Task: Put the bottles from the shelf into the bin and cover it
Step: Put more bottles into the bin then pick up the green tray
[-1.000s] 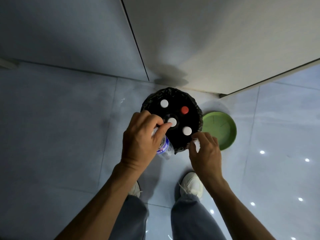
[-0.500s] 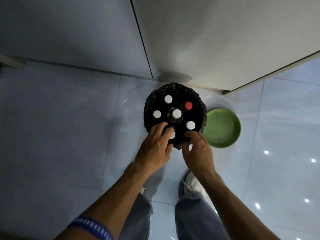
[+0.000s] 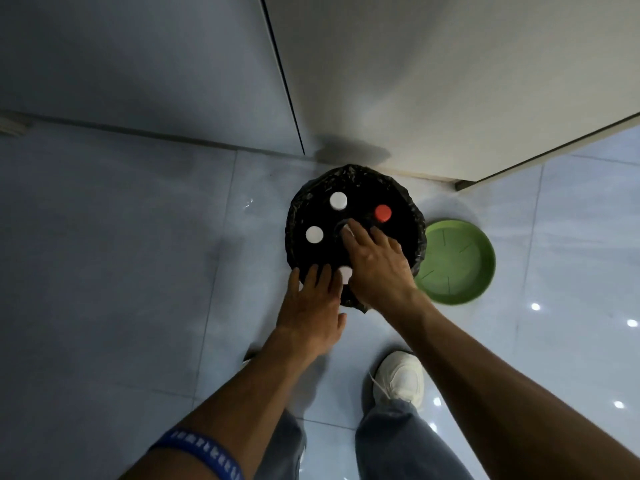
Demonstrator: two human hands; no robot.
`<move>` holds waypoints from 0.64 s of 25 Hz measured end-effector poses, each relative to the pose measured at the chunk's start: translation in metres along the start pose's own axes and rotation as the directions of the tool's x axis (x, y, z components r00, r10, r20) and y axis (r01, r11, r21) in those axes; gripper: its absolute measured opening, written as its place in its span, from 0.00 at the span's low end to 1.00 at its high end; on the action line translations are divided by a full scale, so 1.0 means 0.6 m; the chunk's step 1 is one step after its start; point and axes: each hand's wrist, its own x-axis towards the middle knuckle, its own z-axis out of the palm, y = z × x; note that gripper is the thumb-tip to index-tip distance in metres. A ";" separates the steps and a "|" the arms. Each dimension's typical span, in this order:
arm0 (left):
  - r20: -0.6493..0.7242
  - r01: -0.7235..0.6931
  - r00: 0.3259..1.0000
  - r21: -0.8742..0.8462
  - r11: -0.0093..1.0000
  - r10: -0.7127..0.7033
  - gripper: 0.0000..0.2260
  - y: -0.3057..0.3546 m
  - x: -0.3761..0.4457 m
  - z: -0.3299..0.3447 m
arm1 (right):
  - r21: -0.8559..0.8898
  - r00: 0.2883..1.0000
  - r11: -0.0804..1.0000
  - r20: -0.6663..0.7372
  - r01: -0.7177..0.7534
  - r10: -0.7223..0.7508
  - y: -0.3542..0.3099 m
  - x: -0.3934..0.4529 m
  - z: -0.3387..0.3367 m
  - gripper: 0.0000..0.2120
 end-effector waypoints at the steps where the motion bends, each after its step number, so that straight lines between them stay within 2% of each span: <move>1: -0.035 -0.017 0.999 0.003 1.000 0.017 0.30 -0.004 -0.002 -0.001 | 0.024 1.000 0.999 -0.017 -0.026 0.026 0.001 0.001 -0.005 0.34; 3: -0.077 -0.067 0.995 -0.010 0.998 0.066 0.29 -0.003 -0.009 0.000 | 0.114 0.998 0.992 -0.014 -0.058 0.060 0.010 -0.012 -0.004 0.33; 5: 0.020 -0.099 0.995 -0.027 0.995 0.100 0.31 0.004 -0.013 0.000 | 0.271 0.994 0.957 -0.001 -0.103 0.107 0.018 -0.054 0.002 0.33; 7: 0.111 -0.103 0.988 -0.015 0.995 0.104 0.32 0.013 -0.007 0.005 | 0.418 0.962 0.887 -0.094 -0.197 0.258 0.027 -0.106 0.007 0.30; 9: 0.157 -0.082 0.985 0.034 0.996 0.076 0.34 0.014 0.000 0.002 | 0.486 0.916 0.837 -0.158 -0.252 0.368 0.033 -0.149 0.011 0.31; 12: 0.166 0.045 0.985 0.041 0.998 -0.051 0.35 0.010 -0.013 -0.012 | 0.460 0.917 0.852 -0.171 -0.248 0.359 0.042 -0.180 0.017 0.34; 14: 0.126 -0.006 0.992 0.000 1.000 0.006 0.33 0.014 -0.030 -0.031 | 0.438 0.915 0.862 -0.180 -0.254 0.361 0.039 -0.179 0.010 0.34; 16: 0.042 -0.055 0.998 -0.029 0.998 0.056 0.31 0.024 -0.040 -0.054 | 0.345 0.942 0.911 -0.161 -0.226 0.294 0.029 -0.164 0.008 0.36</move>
